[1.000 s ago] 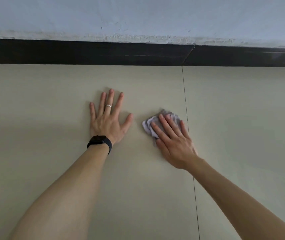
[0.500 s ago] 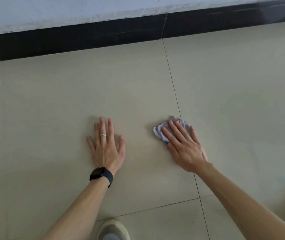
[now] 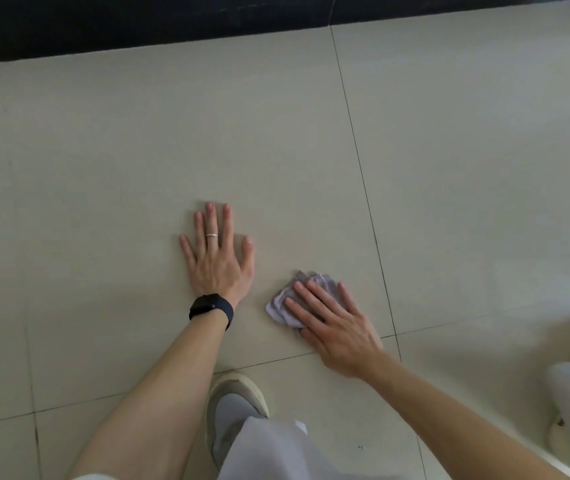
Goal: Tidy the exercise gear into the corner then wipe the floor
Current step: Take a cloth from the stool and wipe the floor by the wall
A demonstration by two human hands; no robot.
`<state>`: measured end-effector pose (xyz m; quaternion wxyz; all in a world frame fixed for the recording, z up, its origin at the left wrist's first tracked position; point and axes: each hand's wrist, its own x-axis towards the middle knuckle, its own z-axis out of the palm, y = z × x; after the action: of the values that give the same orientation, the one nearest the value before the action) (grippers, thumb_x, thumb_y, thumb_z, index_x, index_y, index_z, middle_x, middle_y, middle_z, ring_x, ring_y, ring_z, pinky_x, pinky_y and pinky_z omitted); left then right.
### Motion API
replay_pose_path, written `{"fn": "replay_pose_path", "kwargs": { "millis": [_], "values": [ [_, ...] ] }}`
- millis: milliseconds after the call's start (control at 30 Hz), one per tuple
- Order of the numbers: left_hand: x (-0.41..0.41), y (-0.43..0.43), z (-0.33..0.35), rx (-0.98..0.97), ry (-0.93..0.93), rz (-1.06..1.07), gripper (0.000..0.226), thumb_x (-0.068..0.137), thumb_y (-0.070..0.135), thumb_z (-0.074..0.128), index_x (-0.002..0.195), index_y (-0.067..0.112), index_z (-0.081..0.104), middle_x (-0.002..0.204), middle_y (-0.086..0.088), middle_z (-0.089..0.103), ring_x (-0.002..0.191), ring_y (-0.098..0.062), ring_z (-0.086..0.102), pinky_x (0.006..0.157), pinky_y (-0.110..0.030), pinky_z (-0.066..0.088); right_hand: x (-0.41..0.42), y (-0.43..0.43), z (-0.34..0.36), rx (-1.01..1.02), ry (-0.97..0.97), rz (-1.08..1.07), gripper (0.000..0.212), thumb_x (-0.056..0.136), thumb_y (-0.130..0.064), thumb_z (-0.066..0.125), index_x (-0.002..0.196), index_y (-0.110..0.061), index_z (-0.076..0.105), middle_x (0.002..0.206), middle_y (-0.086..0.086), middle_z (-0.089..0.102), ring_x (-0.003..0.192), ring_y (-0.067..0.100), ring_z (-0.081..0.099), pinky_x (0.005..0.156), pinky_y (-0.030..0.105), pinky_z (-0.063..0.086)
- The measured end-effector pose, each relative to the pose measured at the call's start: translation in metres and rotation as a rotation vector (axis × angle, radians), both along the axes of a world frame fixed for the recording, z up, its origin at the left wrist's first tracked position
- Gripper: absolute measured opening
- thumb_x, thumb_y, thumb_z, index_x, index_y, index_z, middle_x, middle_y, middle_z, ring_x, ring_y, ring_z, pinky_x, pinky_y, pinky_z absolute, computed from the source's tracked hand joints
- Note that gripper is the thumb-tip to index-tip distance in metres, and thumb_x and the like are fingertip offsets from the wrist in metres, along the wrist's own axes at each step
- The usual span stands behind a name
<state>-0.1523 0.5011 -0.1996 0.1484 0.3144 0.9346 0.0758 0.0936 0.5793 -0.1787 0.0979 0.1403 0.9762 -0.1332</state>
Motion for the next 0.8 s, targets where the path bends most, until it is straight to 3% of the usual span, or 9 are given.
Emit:
{"fn": "replay_pose_path", "kwargs": {
  "millis": [67,167,233,300,433,500,567,700,800],
  "values": [
    [0.000,0.000,0.000,0.009,-0.004,-0.004,0.067,0.097,0.053,0.019,0.158,0.031,0.004,0.166,0.003,-0.002,0.153,-0.020,-0.002,0.121,-0.054,0.002,-0.003,0.035,-0.003,0.055,-0.031,-0.297,0.059,0.104,-0.038,0.038,0.158,-0.032,0.015,0.167,-0.002,0.010,0.153,0.017,0.006,0.120,0.054,0.014],
    [-0.001,-0.002,0.000,0.028,-0.026,-0.018,0.066,0.098,0.052,0.020,0.158,0.029,0.006,0.166,0.002,-0.001,0.153,-0.020,-0.001,0.121,-0.055,0.003,-0.022,0.086,0.003,-0.053,-0.088,-0.976,0.057,0.105,-0.043,0.023,0.157,-0.036,0.000,0.166,-0.005,-0.010,0.151,0.011,-0.014,0.122,0.051,-0.006],
    [-0.004,-0.004,0.001,0.047,-0.039,-0.042,0.065,0.098,0.050,0.021,0.158,0.028,0.009,0.166,0.002,0.001,0.153,-0.021,0.001,0.121,-0.056,0.005,-0.045,0.088,0.005,-0.119,-0.081,-1.183,0.059,0.104,-0.044,0.020,0.157,-0.036,-0.004,0.165,-0.004,-0.017,0.150,0.012,-0.019,0.121,0.052,-0.010],
    [-0.008,-0.009,0.003,0.040,-0.027,-0.063,0.064,0.099,0.049,0.022,0.158,0.028,0.011,0.166,0.001,0.004,0.153,-0.021,0.002,0.120,-0.057,0.006,-0.066,0.064,0.007,-0.109,-0.069,-1.070,0.059,0.105,-0.044,0.020,0.157,-0.036,-0.006,0.165,-0.002,-0.017,0.150,0.014,-0.020,0.121,0.052,-0.010],
    [-0.030,-0.030,0.001,0.011,0.002,-0.029,0.065,0.098,0.050,0.022,0.158,0.029,0.010,0.166,0.001,0.004,0.153,-0.022,0.004,0.119,-0.059,0.007,-0.070,0.007,0.001,-0.047,0.013,-0.085,0.055,0.106,-0.044,0.021,0.158,-0.033,0.007,0.167,-0.003,-0.001,0.153,0.016,-0.005,0.123,0.052,0.003],
    [-0.043,-0.043,0.000,-0.018,0.003,-0.073,0.064,0.098,0.054,0.019,0.158,0.034,0.006,0.166,0.003,-0.002,0.153,-0.022,0.001,0.119,-0.059,0.006,-0.068,0.038,-0.002,-0.014,0.063,0.171,0.054,0.106,-0.043,0.026,0.158,-0.031,0.016,0.166,-0.002,0.010,0.153,0.017,0.006,0.122,0.051,0.010],
    [-0.051,-0.048,0.001,-0.050,0.000,-0.129,0.064,0.098,0.056,0.015,0.157,0.038,0.001,0.166,0.005,-0.008,0.153,-0.021,-0.003,0.120,-0.058,0.003,-0.073,0.080,-0.007,0.088,0.074,0.035,0.054,0.105,-0.038,0.033,0.157,-0.030,0.021,0.165,0.000,0.017,0.153,0.018,0.012,0.119,0.054,0.019],
    [-0.056,-0.046,0.006,-0.074,-0.028,-0.143,0.063,0.097,0.059,0.012,0.156,0.041,-0.005,0.164,0.011,-0.018,0.151,-0.015,-0.014,0.121,-0.053,-0.006,-0.120,0.140,0.000,-0.076,-0.013,-0.927,0.057,0.105,-0.040,0.024,0.158,-0.032,0.004,0.167,-0.001,-0.007,0.153,0.016,-0.010,0.121,0.056,0.000],
    [-0.070,-0.043,0.007,-0.039,0.010,-0.145,0.064,0.098,0.056,0.019,0.157,0.037,0.006,0.166,0.008,-0.007,0.153,-0.016,-0.005,0.121,-0.053,-0.002,-0.161,0.100,-0.005,-0.062,0.013,-0.884,0.058,0.105,-0.041,0.025,0.159,-0.030,0.005,0.166,0.000,-0.009,0.152,0.018,-0.013,0.120,0.057,-0.005]
  ]
}}
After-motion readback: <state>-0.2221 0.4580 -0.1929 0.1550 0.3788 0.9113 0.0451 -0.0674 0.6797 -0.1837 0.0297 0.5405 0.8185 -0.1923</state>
